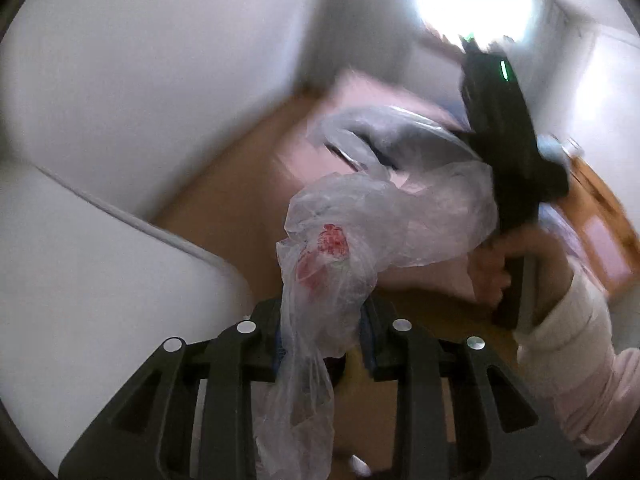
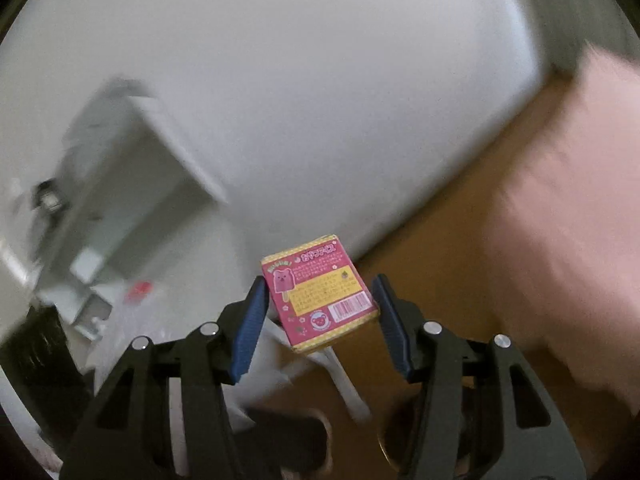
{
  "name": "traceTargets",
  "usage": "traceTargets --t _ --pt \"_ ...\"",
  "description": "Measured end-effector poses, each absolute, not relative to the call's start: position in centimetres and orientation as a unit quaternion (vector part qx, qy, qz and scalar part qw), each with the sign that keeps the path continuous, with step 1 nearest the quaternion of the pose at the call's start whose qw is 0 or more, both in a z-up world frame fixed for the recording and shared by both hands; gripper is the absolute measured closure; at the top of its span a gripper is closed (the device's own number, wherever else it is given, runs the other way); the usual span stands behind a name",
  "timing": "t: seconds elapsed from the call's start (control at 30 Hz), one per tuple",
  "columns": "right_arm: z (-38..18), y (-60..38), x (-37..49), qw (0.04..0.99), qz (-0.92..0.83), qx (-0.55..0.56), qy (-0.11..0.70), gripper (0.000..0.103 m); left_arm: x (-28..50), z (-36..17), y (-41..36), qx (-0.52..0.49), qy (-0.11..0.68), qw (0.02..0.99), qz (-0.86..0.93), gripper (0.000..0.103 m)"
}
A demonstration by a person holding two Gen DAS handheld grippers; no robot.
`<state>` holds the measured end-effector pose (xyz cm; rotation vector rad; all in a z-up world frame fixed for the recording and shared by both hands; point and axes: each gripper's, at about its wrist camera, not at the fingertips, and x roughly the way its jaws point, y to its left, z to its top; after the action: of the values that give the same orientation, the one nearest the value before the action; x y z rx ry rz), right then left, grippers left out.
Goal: Collect trash
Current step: 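Carry the plastic bag and pink box over the floor bin and open both tools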
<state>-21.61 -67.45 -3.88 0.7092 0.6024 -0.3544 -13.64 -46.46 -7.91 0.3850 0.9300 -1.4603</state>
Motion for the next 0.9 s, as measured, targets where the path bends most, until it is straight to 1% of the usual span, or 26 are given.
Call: traceTargets --t 0.07,0.13,0.17,0.2,0.23,0.3,0.37,0.43,0.53,0.57,0.63,0.67,0.7,0.83,0.9 --pt "-10.0 -69.9 -24.4 0.833 -0.193 0.400 0.329 0.050 -15.4 -15.0 -49.9 0.194 0.477 0.584 -0.628 0.075" --pt "-18.2 -71.4 -26.1 0.773 -0.203 0.466 0.380 0.050 -16.0 -23.7 -52.4 0.228 0.554 0.547 -0.585 0.075" --pt "-21.5 -71.7 -26.2 0.747 -0.202 0.487 0.404 0.050 -15.8 -26.6 -53.0 0.240 0.578 0.538 -0.565 0.076" --pt "-26.1 -71.7 -26.3 0.714 -0.194 0.516 0.433 0.050 -15.3 -30.3 -53.6 0.249 0.609 0.529 -0.536 0.076" --pt "-29.0 -71.5 -26.1 0.690 -0.191 0.529 0.455 0.050 -14.7 -33.3 -53.9 0.255 0.634 0.524 -0.508 0.076" --pt "-34.1 -71.2 -25.3 0.655 -0.184 0.542 0.493 0.050 -13.7 -36.6 -54.3 0.260 0.659 0.522 -0.474 0.077" --pt "-37.1 -71.3 -24.8 0.630 -0.185 0.561 0.503 0.050 -13.0 -38.2 -54.5 0.268 0.668 0.523 -0.456 0.077" --pt "-38.5 -71.5 -24.3 0.620 -0.187 0.573 0.502 0.050 -12.9 -38.7 -55.0 0.263 0.676 0.520 -0.451 0.077" --pt "-39.0 -72.7 -24.0 0.616 -0.189 0.584 0.493 0.050 -11.8 -38.7 -55.6 0.257 0.678 0.520 -0.451 0.076" --pt "-39.0 -73.0 -23.9 0.616 -0.188 0.587 0.490 0.050 -12.1 -38.8 -55.0 0.254 0.679 0.521 -0.451 0.074" --pt "-38.7 -73.4 -23.4 0.618 -0.192 0.585 0.489 0.040 -11.8 -38.9 -54.9 0.251 0.684 0.527 -0.437 0.049" --pt "-38.6 -73.7 -23.6 0.616 -0.192 0.586 0.490 0.014 -11.9 -38.7 -54.6 0.247 0.683 0.530 -0.437 0.021" --pt "-38.5 -74.1 -23.8 0.612 -0.195 0.589 0.491 0.007 -12.2 -38.4 -54.7 0.241 0.675 0.537 -0.445 0.010" --pt "-37.4 -75.2 -25.2 0.601 -0.224 0.591 0.490 0.007 -14.5 -36.2 -55.1 0.246 0.635 0.533 -0.502 0.010" --pt "-35.6 -75.6 -26.2 0.594 -0.266 0.583 0.487 0.007 -15.6 -34.0 -55.1 0.246 0.602 0.544 -0.531 0.010"
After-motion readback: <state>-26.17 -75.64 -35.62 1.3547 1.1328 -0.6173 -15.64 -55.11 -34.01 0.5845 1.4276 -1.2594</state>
